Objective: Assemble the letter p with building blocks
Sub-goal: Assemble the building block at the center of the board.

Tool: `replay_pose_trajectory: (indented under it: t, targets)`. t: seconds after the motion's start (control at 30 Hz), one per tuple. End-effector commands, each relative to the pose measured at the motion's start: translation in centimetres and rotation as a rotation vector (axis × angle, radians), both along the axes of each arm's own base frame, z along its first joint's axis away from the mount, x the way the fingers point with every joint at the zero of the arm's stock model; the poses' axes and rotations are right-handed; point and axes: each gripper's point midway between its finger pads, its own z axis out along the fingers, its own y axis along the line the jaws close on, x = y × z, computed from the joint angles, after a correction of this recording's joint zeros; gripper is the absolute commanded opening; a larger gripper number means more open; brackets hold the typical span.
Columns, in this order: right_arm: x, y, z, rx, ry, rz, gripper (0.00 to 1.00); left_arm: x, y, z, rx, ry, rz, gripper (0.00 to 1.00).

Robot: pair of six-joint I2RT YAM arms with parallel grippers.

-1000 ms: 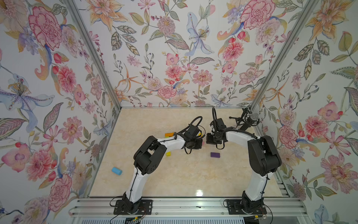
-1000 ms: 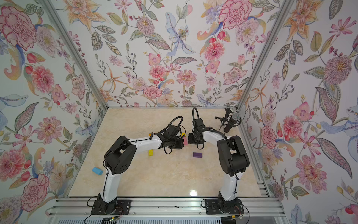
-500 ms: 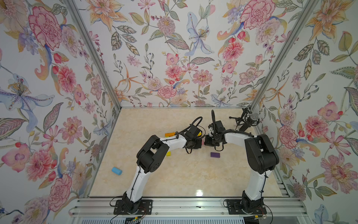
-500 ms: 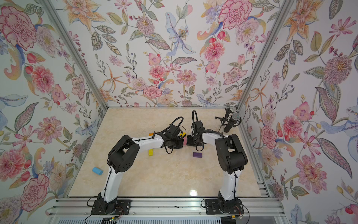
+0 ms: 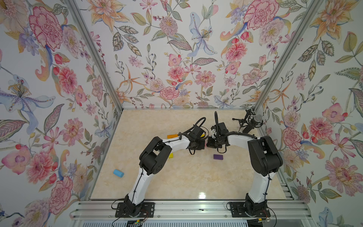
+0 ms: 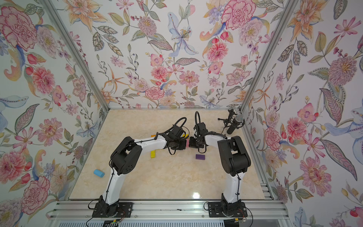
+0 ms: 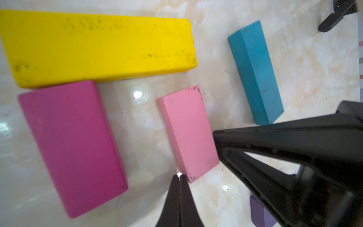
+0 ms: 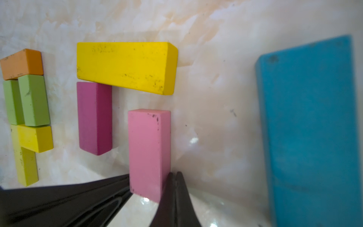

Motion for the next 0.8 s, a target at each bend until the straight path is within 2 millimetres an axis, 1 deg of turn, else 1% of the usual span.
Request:
replay_pose_trajectory:
  t: [0.0, 0.3, 0.4, 0.5, 0.6, 0.7, 0.77]
  targets:
    - [-1.3, -0.4, -2.0, -0.017, 0.067, -0.008, 0.00, 0.7, 0.8, -1.1, 0.040, 0.006, 0.028, 0.00]
    - [-1.3, -0.4, -2.4, -0.014, 0.075, -0.010, 0.00, 0.9, 1.2, -0.8, 0.044, 0.000, 0.032, 0.00]
    - [-1.4, -0.6, -2.3, -0.017, 0.074, -0.014, 0.00, 0.8, 1.4, -0.4, 0.046, -0.008, 0.037, 0.00]
    - [-1.8, -1.0, -1.9, -0.024, 0.067, -0.017, 0.00, 1.0, 1.7, 1.0, 0.041, -0.037, 0.047, 0.00]
    - [-2.6, -1.4, -1.5, -0.024, 0.063, -0.020, 0.00, 1.1, 2.2, 3.3, 0.032, -0.083, 0.054, 0.00]
    - [-3.4, -1.1, -0.9, -0.011, 0.061, -0.010, 0.00, 1.3, 2.6, 5.4, 0.035, -0.126, 0.058, 0.00]
    - [-3.9, -1.0, -0.7, -0.008, 0.062, -0.008, 0.00, 1.4, 2.8, 6.1, 0.033, -0.136, 0.055, 0.00]
